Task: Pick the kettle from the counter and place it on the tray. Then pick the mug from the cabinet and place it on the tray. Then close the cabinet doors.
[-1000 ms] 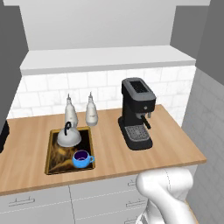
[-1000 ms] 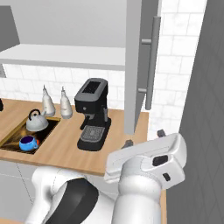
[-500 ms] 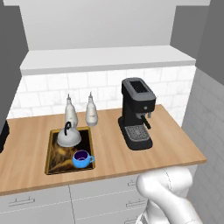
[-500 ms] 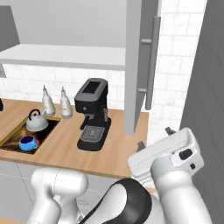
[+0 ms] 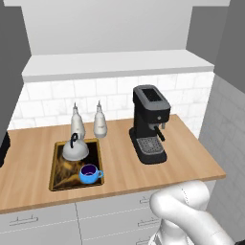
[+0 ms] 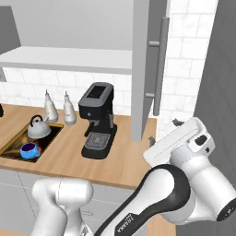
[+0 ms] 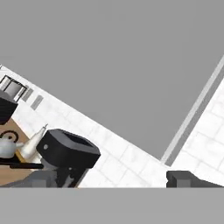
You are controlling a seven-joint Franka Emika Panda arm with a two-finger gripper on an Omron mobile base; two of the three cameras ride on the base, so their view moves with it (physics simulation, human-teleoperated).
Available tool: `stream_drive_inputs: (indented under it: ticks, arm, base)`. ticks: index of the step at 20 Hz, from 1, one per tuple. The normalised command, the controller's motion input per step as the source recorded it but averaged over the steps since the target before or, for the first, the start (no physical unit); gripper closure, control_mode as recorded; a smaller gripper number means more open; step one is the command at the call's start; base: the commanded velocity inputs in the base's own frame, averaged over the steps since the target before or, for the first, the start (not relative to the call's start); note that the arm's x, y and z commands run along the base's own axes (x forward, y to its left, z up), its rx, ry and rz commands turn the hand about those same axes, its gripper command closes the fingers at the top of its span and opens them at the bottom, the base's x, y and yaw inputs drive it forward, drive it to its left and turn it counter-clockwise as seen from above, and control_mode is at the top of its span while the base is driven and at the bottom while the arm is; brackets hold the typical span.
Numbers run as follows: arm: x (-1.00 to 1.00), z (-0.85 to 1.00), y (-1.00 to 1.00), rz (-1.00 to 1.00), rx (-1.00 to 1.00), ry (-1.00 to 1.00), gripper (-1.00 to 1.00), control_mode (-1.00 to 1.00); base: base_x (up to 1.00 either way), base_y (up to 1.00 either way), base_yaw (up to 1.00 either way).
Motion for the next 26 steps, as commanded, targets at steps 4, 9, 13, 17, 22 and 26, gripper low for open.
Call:
stream_drive_inputs:
  ticks: [4,9,13,17,22,26]
  arm:
    - [0.25,0.11,0.3,0.21,0.0,-0.04,-1.0,-1.0]
    - [0.09,0.17,0.39,0.18,-0.07,-0.13,-1.0,-1.0]
    - [0.01,0.19,0.49,0.17,-0.13,-0.16,-1.0,-1.0]
    - [0.0,0.21,0.54,0.16,-0.15,-0.15,-1.0,-1.0]
    - [0.0,0.25,0.57,0.13,-0.16,-0.12,-1.0,-1.0]
    - [0.08,0.2,0.62,0.08,-0.14,-0.04,-1.0,-1.0]
  base:
    - [0.0,0.0,0.0]
    - [0.0,0.0,0.0]
    - [0.0,0.0,0.0]
    - [0.0,0.0,0.0]
    - [0.0,0.0,0.0]
    - [0.0,0.0,0.0]
